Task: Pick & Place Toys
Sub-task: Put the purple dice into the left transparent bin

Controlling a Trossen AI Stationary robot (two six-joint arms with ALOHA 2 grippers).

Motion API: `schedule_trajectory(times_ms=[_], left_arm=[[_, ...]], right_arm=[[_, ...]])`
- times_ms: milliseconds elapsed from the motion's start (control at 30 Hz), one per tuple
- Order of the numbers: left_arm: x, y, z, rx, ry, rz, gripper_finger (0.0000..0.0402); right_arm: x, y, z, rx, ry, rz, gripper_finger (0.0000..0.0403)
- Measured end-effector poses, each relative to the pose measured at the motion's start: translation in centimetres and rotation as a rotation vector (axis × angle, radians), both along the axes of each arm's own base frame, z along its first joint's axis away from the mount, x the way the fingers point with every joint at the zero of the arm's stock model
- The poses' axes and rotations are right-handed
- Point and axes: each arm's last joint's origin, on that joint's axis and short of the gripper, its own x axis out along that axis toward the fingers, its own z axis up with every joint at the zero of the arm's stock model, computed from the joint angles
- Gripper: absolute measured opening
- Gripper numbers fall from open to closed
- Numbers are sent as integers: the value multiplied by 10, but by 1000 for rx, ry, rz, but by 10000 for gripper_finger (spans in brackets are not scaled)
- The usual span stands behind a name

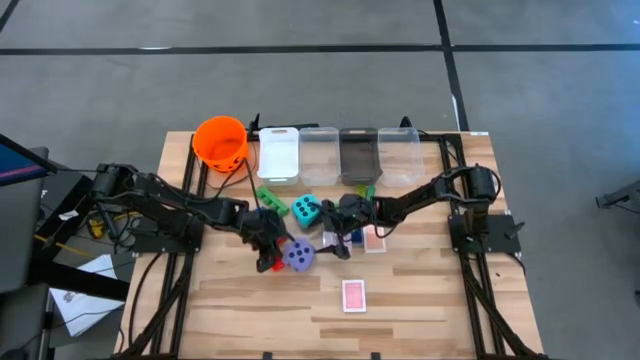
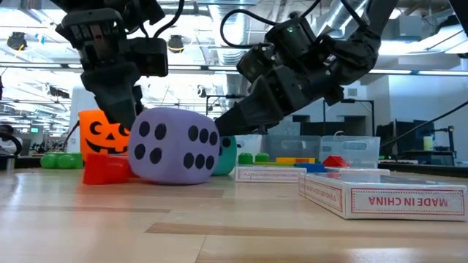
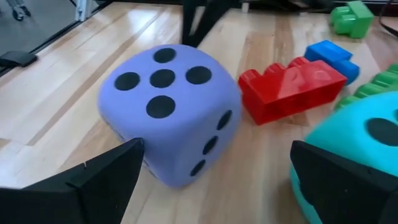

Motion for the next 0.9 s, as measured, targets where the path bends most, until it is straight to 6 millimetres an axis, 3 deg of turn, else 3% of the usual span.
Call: schedule_trajectory(times_ms=[333,600,900], left_arm=[[-4,1,-3,-10,63,21,0],[-3,-5,0,-168,72,31,0],[13,-25,16,-171,-186,15,0]], right_arm=[[-5,-7,-8,3,100,-21,400],[-4,-7,-8,-6,92,-13,400],[-3,-7,-6,-17,77,-7,400]])
